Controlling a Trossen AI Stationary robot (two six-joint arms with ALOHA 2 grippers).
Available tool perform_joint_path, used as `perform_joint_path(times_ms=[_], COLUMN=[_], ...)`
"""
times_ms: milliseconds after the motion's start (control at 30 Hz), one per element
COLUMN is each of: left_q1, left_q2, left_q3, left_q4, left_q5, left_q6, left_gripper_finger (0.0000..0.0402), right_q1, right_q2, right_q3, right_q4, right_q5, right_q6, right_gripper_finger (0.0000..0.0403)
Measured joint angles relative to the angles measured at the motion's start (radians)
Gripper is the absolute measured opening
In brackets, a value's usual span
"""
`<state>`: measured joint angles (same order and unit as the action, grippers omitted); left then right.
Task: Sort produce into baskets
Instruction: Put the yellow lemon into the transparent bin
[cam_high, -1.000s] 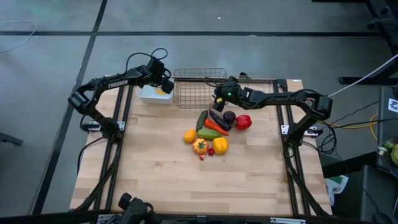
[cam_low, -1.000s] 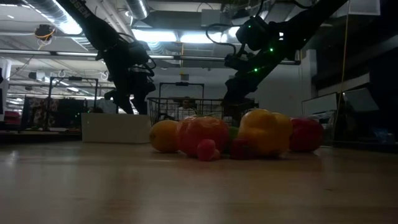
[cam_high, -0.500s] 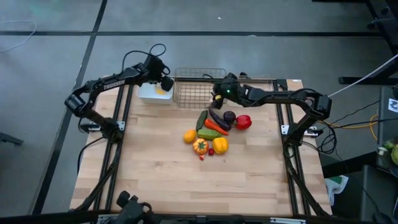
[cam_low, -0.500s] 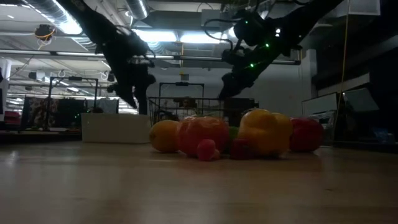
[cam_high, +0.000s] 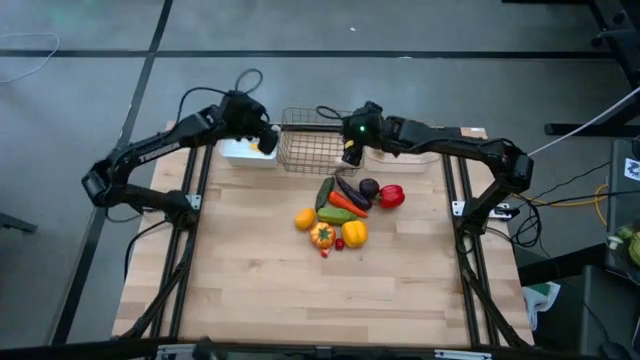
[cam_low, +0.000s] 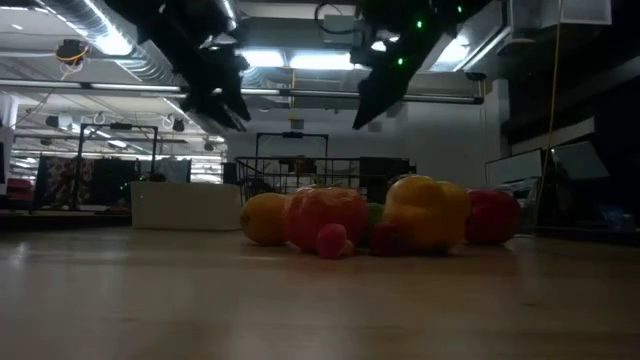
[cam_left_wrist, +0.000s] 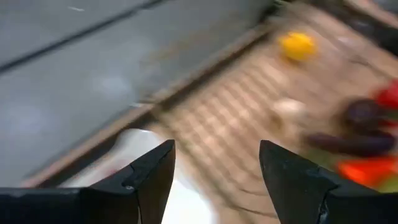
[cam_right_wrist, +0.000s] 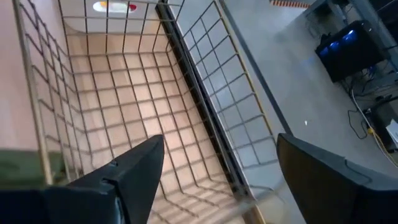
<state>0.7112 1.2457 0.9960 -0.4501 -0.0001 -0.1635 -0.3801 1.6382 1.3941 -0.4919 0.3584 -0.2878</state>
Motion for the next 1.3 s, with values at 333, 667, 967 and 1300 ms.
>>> perform_joint_path(times_ms=[333,667,967,1300], left_q1=[-0.298,-0.496,-0.564,-0.583], left_q2=[0.0,0.042,0.112,0.209], left_q3=[-0.032,-0.044,-0.045,-0.045], left_q4=[-0.079,-0.066,-0.054,-0.026], left_q5=[0.046,0.042,0.04,0.039], left_q6=[-0.155,-0.281,-0.393,-0.423], left_gripper_finger=[0.023,0.023,0.023,0.023], right_q1=[0.033,0.168,0.279,0.387], right_q2=[-0.085,-0.226,-0.243,-0.3], right_q3=[0.139,0.139,0.139,0.108], right_q4=[-0.154,-0.38,-0.568,-0.724], right_q5=[0.054,0.148,0.147,0.203], right_q6=[0.0,0.082,0.187,0.342], right_gripper_finger=[0.0308,0.0308,0.0308,0.0308])
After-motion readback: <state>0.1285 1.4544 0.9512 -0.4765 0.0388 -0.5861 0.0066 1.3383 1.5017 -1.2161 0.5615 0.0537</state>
